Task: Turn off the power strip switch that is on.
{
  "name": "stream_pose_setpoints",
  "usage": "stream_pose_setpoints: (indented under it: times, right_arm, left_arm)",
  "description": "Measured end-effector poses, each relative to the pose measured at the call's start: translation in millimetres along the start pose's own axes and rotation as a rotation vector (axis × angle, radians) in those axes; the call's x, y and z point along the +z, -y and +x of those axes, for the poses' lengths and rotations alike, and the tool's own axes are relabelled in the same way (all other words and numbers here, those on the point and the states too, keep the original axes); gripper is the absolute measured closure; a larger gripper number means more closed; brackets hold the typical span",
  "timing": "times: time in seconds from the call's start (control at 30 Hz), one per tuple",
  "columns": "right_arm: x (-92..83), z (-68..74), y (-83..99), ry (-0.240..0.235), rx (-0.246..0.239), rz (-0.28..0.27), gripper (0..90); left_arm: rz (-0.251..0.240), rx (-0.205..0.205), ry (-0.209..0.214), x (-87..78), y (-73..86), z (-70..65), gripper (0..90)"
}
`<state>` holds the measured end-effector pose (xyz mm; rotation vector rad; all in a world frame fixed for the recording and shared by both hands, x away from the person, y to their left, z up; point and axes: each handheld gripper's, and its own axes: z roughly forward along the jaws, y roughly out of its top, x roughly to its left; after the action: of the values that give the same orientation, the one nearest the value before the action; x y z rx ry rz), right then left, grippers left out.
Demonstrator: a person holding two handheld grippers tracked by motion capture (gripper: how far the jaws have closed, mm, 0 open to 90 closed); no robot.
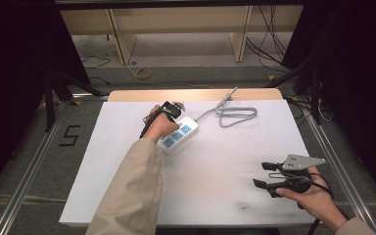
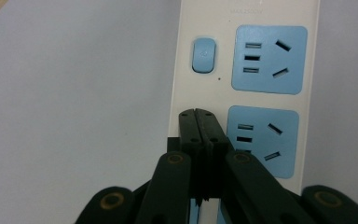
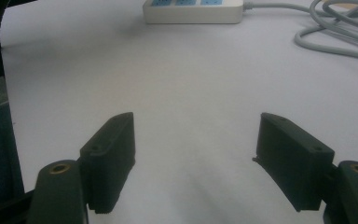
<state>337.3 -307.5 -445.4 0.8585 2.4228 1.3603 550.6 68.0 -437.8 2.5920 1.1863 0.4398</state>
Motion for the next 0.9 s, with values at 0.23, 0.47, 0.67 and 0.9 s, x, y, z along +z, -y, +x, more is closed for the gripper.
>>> stream_pose_setpoints:
  times: [0.23,0.47,0.67,0.9]
  right_arm:
    - [-0.5,-0.2,0.1,0.0,-0.002,0.002,28.6]
    - [-0.9,-0.4,0.1,0.002,-0.003,-0.001,28.6]
    - [-0.8,0.0,-0.1,0.003,-0.003,-0.002,28.7]
    - [-1.1,0.1,-0.2,0.003,-0.003,-0.004,28.6]
  left_arm:
    - [0.007,0.007,-0.007,-0.3,-0.5,-0.3,90.0]
    - [0.014,0.019,-0.011,-0.9,-0.8,-0.7,90.0]
    - [0.011,0.017,-0.014,-0.8,-0.6,-1.4,90.0]
    - [0.015,0.035,-0.028,-1.2,-0.7,-3.6,90.0]
